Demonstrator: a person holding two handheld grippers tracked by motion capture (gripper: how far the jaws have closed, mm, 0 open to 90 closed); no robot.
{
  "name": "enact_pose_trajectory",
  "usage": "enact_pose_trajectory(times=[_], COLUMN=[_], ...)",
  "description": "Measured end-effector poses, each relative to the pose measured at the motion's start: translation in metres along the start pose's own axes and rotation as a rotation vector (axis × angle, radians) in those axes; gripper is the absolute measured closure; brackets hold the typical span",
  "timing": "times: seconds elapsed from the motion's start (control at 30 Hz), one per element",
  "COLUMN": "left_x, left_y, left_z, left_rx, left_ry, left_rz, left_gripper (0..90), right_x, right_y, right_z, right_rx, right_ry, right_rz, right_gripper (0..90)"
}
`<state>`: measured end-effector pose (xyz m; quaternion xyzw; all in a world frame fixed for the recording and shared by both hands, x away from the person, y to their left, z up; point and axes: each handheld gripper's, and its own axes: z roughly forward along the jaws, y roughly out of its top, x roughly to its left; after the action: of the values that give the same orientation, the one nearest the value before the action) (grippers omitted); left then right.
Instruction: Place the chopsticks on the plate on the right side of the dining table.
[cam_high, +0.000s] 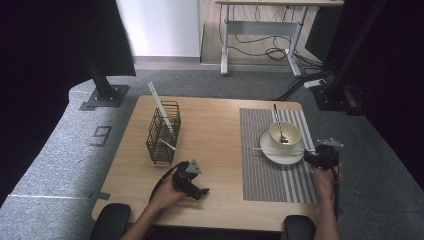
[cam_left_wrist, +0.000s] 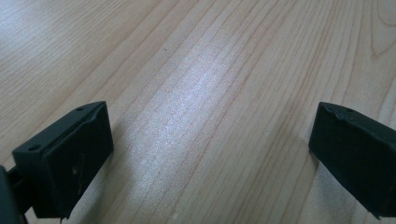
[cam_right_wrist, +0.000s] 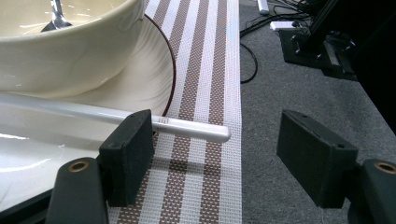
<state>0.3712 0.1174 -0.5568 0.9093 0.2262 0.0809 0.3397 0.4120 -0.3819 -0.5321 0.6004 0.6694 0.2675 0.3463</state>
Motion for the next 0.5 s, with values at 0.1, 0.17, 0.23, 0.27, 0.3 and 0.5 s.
enact_pose_trajectory(times=[0.1, 0.17, 0.23, 0.27, 0.3, 0.5], left_x=[0.0, 0.0, 0.0, 0.0, 0.0, 0.0], left_y=[0.0, 0.0, 0.0, 0.0, 0.0, 0.0], left_z=[0.0, 0.0, 0.0, 0.0, 0.0, 0.0], left_rx=[0.001, 0.0, -0.001, -0.001, -0.001, -0.001], left_ry=[0.0, 0.0, 0.0, 0.0, 0.0, 0.0], left_rz=[0.001, 0.0, 0.0, 0.0, -0.001, -0.002], left_gripper=[0.0, 0.0, 0.0, 0.0, 0.0, 0.0], right_x=[-0.001, -0.002, -0.003, -0.004, -0.005, -0.004], right_y=[0.0, 0.0, 0.0, 0.0, 0.0, -0.006], right_z=[0.0, -0.002, -0.006, -0.007, -0.007, -0.013], right_rx=[0.002, -0.003, -0.01, -0.008, 0.001, 0.036], right_ry=[0.003, 0.003, 0.013, 0.023, 0.034, 0.074], right_rz=[0.007, 0.011, 0.021, 0.029, 0.036, 0.025], right_gripper=[25.7, 24.9, 23.8, 22.8, 21.2, 19.1])
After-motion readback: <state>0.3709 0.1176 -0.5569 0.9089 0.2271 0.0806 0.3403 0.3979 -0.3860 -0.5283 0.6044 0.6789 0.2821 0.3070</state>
